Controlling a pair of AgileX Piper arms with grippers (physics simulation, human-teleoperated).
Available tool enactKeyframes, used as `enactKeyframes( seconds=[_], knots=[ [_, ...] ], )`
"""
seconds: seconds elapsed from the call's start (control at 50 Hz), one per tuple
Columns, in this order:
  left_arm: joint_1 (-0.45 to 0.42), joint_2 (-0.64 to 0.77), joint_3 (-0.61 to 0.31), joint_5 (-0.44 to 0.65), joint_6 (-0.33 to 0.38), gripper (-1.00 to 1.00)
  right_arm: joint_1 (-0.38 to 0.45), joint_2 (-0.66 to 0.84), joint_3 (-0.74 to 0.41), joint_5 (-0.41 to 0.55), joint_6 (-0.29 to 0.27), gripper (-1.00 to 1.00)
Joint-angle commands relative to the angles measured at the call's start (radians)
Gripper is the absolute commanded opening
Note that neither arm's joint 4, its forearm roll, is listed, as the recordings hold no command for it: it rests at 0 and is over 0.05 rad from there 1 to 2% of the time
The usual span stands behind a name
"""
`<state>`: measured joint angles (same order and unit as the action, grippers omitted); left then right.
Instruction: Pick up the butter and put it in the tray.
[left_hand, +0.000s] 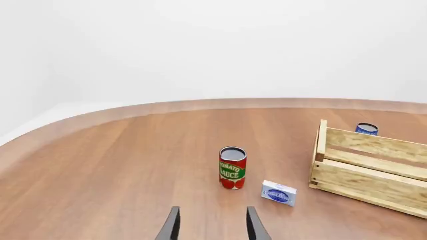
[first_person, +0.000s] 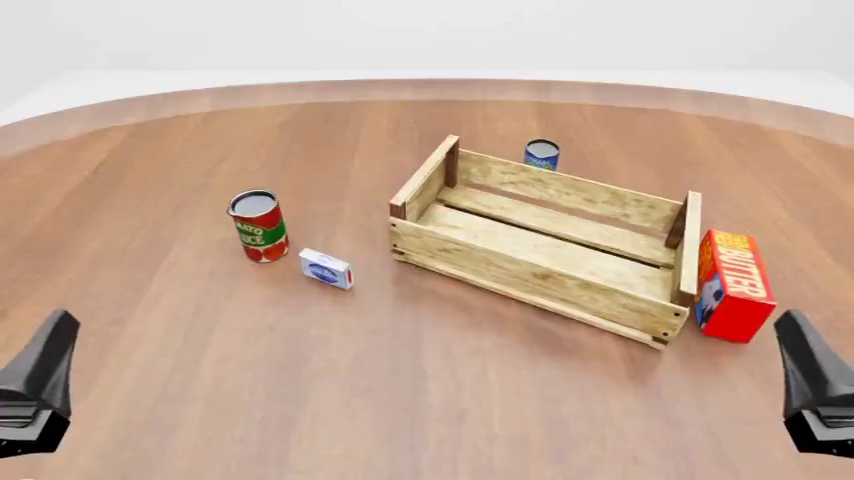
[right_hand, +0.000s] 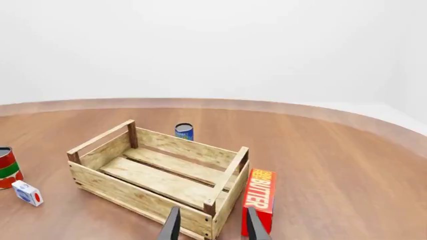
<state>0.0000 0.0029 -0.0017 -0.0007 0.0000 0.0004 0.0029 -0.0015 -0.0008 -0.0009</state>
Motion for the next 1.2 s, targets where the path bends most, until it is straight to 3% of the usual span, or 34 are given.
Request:
enactKeyframes(
  seconds=[0.02,0.5,1.12,1.2],
  knots=[
    [0.000,0.005,-0.003,-0.001,0.000,1.00,0.006,0.012,-0.002,-0.003,-0.010,1.00],
    [0.000,0.005,-0.003,-0.001,0.000,1.00,0.005,0.017,-0.006,-0.004,-0.019,1.00],
    [0.000,0.005,-0.003,-0.001,0.000,1.00,-0.056,0.198,0.001,-0.174,-0.036,1.00],
    [0.000,0.005,-0.003,-0.001,0.000,1.00,-0.072,0.260,0.001,-0.233,-0.040,1.00]
  ],
)
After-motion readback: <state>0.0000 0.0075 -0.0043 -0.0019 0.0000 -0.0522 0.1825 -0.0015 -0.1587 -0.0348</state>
